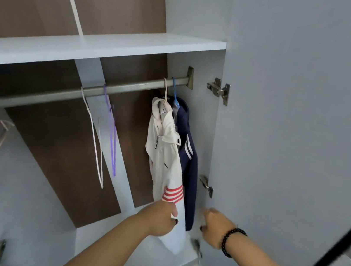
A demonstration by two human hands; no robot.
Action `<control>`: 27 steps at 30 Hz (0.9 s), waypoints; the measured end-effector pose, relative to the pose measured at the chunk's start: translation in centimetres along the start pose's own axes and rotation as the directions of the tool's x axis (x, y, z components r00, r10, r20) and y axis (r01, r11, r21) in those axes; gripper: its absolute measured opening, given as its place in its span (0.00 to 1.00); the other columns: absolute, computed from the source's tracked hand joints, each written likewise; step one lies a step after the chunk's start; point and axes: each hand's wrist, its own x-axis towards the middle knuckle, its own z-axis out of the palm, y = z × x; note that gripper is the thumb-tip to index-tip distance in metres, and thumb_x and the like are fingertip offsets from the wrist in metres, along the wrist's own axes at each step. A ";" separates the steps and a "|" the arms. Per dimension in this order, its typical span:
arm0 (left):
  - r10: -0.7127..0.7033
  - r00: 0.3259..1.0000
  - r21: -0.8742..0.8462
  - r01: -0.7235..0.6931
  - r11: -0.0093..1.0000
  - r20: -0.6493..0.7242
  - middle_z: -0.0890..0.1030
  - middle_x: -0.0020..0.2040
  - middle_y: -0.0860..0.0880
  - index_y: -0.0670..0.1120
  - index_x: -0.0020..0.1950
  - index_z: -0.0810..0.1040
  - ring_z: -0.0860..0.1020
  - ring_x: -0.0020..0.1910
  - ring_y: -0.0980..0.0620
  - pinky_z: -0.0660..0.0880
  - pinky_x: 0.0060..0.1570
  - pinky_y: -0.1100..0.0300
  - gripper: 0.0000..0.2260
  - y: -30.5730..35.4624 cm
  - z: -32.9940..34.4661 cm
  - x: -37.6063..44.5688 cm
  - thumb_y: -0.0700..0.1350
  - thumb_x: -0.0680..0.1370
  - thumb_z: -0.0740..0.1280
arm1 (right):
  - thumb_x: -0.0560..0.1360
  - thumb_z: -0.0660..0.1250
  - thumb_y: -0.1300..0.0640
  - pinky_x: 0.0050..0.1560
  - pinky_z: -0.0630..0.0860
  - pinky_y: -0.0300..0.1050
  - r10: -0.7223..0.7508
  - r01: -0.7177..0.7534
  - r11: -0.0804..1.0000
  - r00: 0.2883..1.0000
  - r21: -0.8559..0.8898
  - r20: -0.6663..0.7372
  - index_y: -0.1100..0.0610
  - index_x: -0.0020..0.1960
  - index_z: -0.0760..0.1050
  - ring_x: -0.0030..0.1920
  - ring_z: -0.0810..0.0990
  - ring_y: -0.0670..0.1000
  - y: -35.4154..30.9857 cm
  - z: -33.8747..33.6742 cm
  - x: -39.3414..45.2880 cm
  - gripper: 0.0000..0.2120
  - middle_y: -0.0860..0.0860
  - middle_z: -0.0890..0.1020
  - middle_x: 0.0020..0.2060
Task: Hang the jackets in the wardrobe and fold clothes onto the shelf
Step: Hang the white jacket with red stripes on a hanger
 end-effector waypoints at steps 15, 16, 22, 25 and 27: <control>0.185 0.962 0.134 -0.214 0.967 0.201 0.73 0.67 0.48 0.48 0.67 0.73 0.74 0.62 0.47 0.69 0.54 0.61 0.15 7.7 12.7 -13.4 0.49 0.81 0.60 | 0.77 0.58 0.54 0.59 0.74 0.46 0.324 -0.330 0.935 0.944 0.130 0.064 0.52 0.66 0.71 0.61 0.76 0.54 5.1 9.2 -24.7 0.17 0.52 0.76 0.62; 0.203 0.957 0.130 -0.233 0.964 0.206 0.73 0.67 0.48 0.48 0.67 0.73 0.73 0.62 0.48 0.69 0.54 0.62 0.15 8.7 13.4 -13.9 0.49 0.81 0.60 | 0.78 0.58 0.54 0.59 0.74 0.45 0.342 -0.347 0.928 0.938 0.138 0.061 0.52 0.66 0.71 0.61 0.76 0.54 5.8 9.3 -26.0 0.17 0.52 0.75 0.63; 0.286 0.926 0.136 -0.325 0.936 0.246 0.74 0.67 0.48 0.48 0.68 0.72 0.73 0.63 0.47 0.71 0.57 0.59 0.16 15.4 17.0 -15.9 0.44 0.80 0.58 | 0.79 0.59 0.53 0.53 0.73 0.40 0.428 -0.422 0.886 0.904 0.190 0.011 0.52 0.66 0.71 0.58 0.77 0.52 10.9 9.2 -32.3 0.16 0.51 0.76 0.62; 0.324 0.911 0.137 -0.366 0.920 0.257 0.75 0.66 0.47 0.47 0.67 0.73 0.73 0.63 0.47 0.71 0.56 0.60 0.16 19.8 18.7 -16.3 0.44 0.80 0.59 | 0.78 0.60 0.51 0.56 0.75 0.43 0.477 -0.466 0.856 0.879 0.223 0.006 0.51 0.65 0.71 0.58 0.77 0.53 13.9 8.5 -35.6 0.16 0.51 0.77 0.62; 0.343 0.901 0.136 -0.387 0.912 0.265 0.74 0.66 0.48 0.48 0.67 0.73 0.72 0.65 0.48 0.69 0.55 0.61 0.16 23.2 20.2 -16.3 0.45 0.79 0.59 | 0.78 0.60 0.51 0.58 0.75 0.43 0.501 -0.485 0.841 0.866 0.239 -0.007 0.51 0.65 0.72 0.59 0.77 0.52 16.5 7.8 -38.2 0.16 0.51 0.77 0.62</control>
